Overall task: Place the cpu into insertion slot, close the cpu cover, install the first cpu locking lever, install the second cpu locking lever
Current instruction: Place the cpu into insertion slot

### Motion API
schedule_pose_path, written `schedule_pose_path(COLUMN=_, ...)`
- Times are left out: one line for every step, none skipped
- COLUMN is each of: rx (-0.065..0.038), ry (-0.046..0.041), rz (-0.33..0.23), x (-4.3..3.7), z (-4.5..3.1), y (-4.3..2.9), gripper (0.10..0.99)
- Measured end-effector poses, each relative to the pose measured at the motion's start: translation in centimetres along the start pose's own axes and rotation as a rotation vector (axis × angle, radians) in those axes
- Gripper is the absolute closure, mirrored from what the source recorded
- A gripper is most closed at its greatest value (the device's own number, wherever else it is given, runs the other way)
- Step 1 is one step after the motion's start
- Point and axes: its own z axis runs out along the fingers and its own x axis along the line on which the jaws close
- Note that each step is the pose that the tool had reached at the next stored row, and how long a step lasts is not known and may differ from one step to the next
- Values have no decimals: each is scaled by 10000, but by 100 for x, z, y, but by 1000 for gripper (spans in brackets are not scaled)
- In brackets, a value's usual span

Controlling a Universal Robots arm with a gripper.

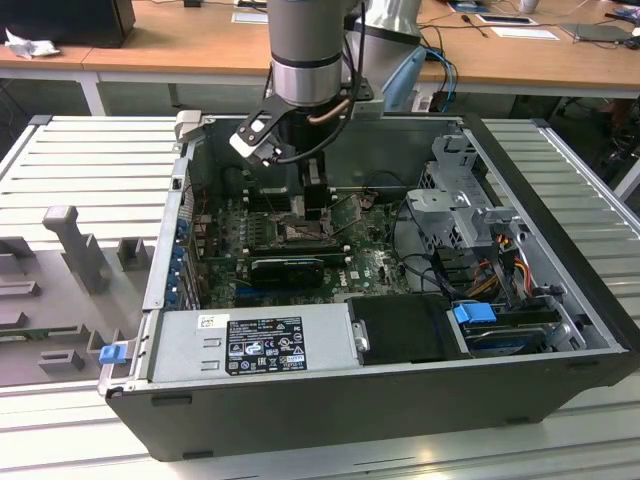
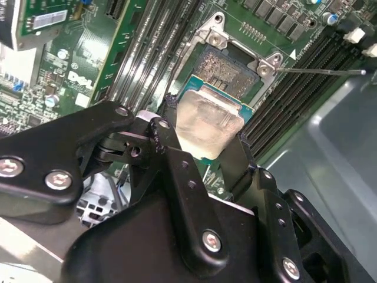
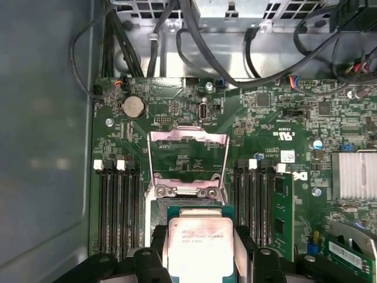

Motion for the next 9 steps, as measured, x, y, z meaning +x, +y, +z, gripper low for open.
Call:
schedule_pose_path(rx=1, ry=4, rz=-47, x=5, z=17, y=-2, gripper=553)
schedule_pose_path(rx=2, ry=10, rz=-135, x=7, z=36, y=-5, gripper=553)
schedule_pose_path(rx=3, ry=15, rz=-207, x=9, z=59, y=-7, gripper=553)
schedule_pose_path(rx=4, ry=17, rz=-227, x=10, z=93, y=-11, gripper=553)
schedule_pose_path(rx=4, ry=18, rz=-227, x=10, z=118, y=-15, gripper=553)
schedule_pose_path(rx=3, ry=17, rz=-225, x=13, z=139, y=-22, gripper=553)
schedule_pose_path(rx=3, ry=18, rz=-228, x=16, z=166, y=-41, gripper=553)
schedule_pose_path(rx=3, ry=18, rz=-228, x=18, z=183, y=-58, gripper=553)
schedule_pose_path(rx=4, ry=17, rz=-226, x=20, z=200, y=-72, gripper=553)
